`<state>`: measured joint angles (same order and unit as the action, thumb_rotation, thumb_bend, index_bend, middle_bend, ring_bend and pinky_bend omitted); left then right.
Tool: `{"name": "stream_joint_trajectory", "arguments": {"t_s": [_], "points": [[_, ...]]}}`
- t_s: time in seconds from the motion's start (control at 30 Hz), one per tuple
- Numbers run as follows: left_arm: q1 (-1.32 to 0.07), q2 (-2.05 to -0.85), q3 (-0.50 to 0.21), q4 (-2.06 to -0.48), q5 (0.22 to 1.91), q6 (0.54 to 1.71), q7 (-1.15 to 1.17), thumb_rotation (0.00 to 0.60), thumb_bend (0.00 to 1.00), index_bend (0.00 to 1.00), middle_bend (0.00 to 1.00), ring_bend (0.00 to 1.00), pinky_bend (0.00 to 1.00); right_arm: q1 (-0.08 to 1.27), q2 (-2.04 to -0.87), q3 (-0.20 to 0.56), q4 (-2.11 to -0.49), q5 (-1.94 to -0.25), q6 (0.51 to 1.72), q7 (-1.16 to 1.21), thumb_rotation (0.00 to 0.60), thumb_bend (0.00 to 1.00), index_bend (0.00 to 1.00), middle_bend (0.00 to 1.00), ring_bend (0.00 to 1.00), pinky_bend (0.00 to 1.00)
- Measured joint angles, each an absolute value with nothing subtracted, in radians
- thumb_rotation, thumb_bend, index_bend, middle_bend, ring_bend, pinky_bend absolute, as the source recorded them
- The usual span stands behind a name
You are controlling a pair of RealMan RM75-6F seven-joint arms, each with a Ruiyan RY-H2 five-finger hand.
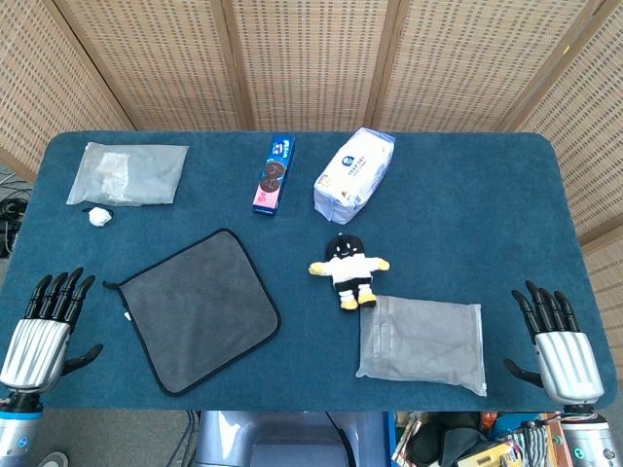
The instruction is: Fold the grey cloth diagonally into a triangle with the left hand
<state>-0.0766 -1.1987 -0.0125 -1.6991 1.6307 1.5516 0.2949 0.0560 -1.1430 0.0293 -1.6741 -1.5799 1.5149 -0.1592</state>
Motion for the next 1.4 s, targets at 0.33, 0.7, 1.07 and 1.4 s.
{"name": "stream_joint_trajectory", "arguments": {"t_s": [0.33, 0.7, 1.07, 1.4], "points": [[-0.075, -1.193, -0.007, -1.706, 1.634, 1.550, 0.298, 0.600, 0.11, 0.00, 0.00, 0.00, 0.00, 0.053, -1.138, 0.027, -1.679, -1.583, 1.519, -0.158, 0.600, 0.00, 0.00, 0.00, 0.00, 0.00], [-0.082, -1.192, -0.003, -1.712, 1.642, 1.538, 0.295, 0.600, 0.11, 0.00, 0.00, 0.00, 0.00, 0.048, -1.137, 0.030, -1.679, -1.576, 1.525, -0.159, 0.600, 0.00, 0.00, 0.00, 0.00, 0.00], [-0.083, -1.195, 0.011, -1.717, 1.669, 1.538, 0.292, 0.600, 0.11, 0.00, 0.00, 0.00, 0.00, 0.052, -1.139, 0.032, -1.676, -1.573, 1.518, -0.156, 0.600, 0.00, 0.00, 0.00, 0.00, 0.00], [-0.072, -1.202, 0.062, -1.691, 1.728, 1.539, 0.263, 0.600, 0.12, 0.02, 0.00, 0.00, 0.00, 0.048, -1.135, 0.032, -1.679, -1.578, 1.526, -0.145, 0.600, 0.00, 0.00, 0.00, 0.00, 0.00]]}}
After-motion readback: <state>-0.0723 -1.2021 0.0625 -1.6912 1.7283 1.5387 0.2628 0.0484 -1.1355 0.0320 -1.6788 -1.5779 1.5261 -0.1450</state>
